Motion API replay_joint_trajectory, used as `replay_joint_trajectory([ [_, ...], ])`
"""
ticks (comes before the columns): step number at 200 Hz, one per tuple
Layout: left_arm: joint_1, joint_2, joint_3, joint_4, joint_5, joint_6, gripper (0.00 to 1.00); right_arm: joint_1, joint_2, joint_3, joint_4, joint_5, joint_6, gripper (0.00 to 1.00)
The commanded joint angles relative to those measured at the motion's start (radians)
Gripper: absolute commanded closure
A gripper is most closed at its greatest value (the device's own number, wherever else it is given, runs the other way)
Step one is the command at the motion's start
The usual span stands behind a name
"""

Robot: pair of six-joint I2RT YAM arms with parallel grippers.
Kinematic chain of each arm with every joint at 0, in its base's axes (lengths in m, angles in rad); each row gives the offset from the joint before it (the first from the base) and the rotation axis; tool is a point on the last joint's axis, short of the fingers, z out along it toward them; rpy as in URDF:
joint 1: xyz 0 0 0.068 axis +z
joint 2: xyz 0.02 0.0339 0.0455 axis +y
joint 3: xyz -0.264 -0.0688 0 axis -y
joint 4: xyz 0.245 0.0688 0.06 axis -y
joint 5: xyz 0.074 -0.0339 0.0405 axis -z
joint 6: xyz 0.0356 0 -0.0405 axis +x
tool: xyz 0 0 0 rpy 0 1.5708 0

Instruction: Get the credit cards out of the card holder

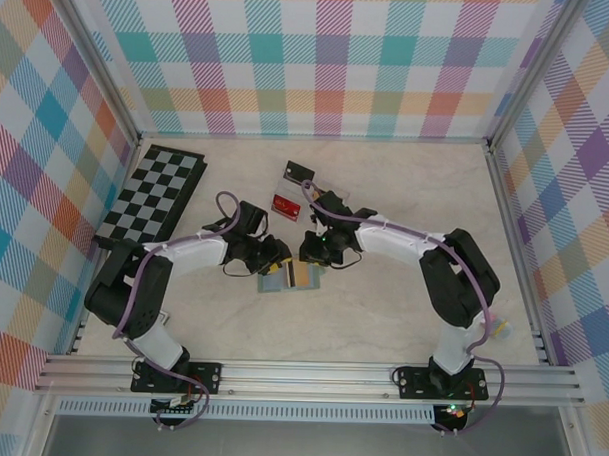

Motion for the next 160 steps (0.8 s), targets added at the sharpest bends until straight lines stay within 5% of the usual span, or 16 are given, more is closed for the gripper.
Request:
replay_joint_trajectory([
  [1, -0.009, 0.017, 0.001, 0.026, 0.004, -0.012, 0.66, -0.003, 0.026, 0.036, -0.010, 0.048, -0.016, 0.84],
  [160, -0.006, 0.100, 0.030, 0.006, 0.048, 0.034, 0.68, -0.007, 0.140, 0.050, -0.014, -0.018, -0.029, 0.75],
])
